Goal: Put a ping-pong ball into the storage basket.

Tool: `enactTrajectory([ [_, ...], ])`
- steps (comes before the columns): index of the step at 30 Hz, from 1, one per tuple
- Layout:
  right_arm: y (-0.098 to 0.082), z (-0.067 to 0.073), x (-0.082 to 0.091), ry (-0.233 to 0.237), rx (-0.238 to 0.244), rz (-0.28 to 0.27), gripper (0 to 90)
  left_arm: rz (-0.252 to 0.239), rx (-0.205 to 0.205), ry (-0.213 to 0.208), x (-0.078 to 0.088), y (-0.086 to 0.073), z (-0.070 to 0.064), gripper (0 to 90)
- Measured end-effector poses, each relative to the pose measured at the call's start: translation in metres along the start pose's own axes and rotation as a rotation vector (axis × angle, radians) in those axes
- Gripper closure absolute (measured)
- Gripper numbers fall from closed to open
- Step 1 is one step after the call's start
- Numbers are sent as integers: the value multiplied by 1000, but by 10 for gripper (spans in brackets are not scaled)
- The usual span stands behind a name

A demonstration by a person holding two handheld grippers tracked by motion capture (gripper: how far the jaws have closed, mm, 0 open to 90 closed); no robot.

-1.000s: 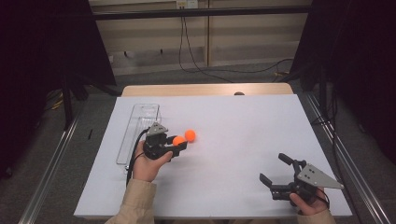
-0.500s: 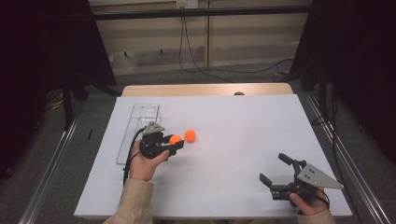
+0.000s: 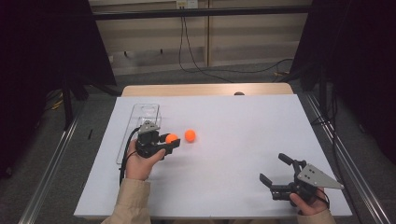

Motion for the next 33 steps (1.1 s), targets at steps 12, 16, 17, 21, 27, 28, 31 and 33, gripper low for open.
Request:
enactTrajectory([
  [12,0,0,0,-1,-1,1,20,1,-1,13,4,0,5,508],
  [16,0,0,0,-1,-2,0,20,-2,4,19,6,0,7,509],
  [17,0,0,0,-2,-2,1,20,-3,5,18,7,0,7,509],
  [21,0,0,0,-1,-2,1,20,-4,9,24,9,0,9,509],
  [27,0,0,0,-1,-1,1,20,-1,4,28,10,0,11,509],
  [28,0,0,0,-1,-2,1,20,1,4,29,11,0,11,509],
  [31,0,0,0,-1,-1,1,20,-3,6,32,12,-1,12,509],
  [33,0,0,0,-1,-1,1,20,-4,7,36,13,-1,13,509],
])
Point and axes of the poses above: each handheld gripper's, and its own axes: x roughly backward along the jaws, y roughly out of its top, z roughly to its left, the point moved 2 cm from there along -x, roughly forward along the jaws, and after that the axes turned 8 degrees about -x, right-handed, at the moved point
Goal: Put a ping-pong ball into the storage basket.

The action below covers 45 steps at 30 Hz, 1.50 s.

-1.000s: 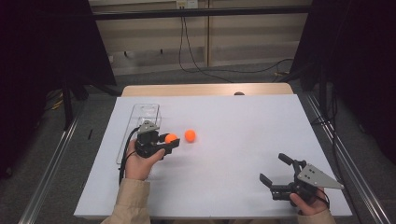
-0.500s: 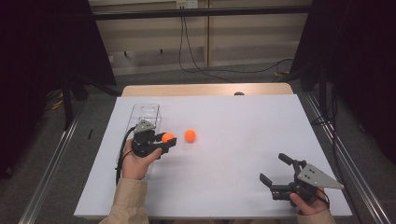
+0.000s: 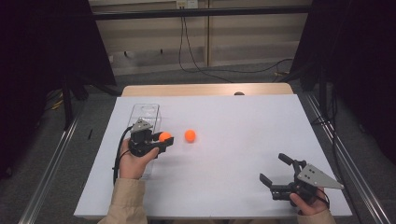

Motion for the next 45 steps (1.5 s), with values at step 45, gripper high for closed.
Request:
enactTrajectory([
  [45,0,0,0,1,1,1,20,-5,10,36,18,-1,17,508],
])
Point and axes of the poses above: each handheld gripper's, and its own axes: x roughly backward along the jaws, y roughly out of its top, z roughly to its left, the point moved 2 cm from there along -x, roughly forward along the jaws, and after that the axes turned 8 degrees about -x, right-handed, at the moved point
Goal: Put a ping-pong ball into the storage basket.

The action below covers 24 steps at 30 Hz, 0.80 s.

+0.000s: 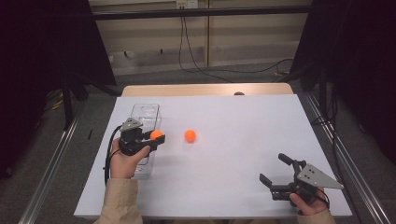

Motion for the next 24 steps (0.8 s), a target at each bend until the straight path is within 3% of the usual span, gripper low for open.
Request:
enactTrajectory([
  [24,0,0,0,0,-1,0,20,-4,9,34,8,-2,9,508],
])
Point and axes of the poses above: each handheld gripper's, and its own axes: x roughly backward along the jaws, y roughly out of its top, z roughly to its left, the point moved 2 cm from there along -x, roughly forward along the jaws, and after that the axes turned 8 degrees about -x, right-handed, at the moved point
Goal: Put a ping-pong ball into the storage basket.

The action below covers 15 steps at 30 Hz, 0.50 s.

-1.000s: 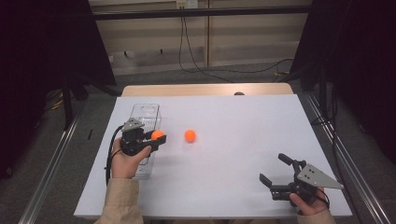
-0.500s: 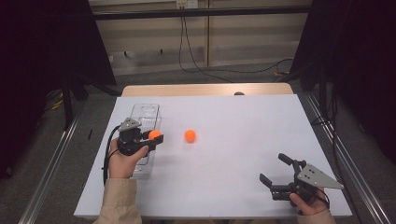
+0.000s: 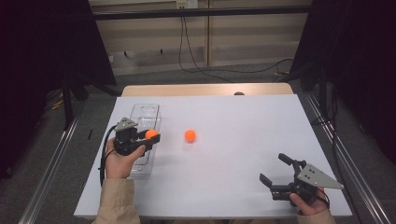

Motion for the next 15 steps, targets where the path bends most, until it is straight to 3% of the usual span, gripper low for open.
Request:
enactTrajectory([
  [15,0,0,0,1,-1,-1,20,5,-7,18,1,-3,6,508],
])
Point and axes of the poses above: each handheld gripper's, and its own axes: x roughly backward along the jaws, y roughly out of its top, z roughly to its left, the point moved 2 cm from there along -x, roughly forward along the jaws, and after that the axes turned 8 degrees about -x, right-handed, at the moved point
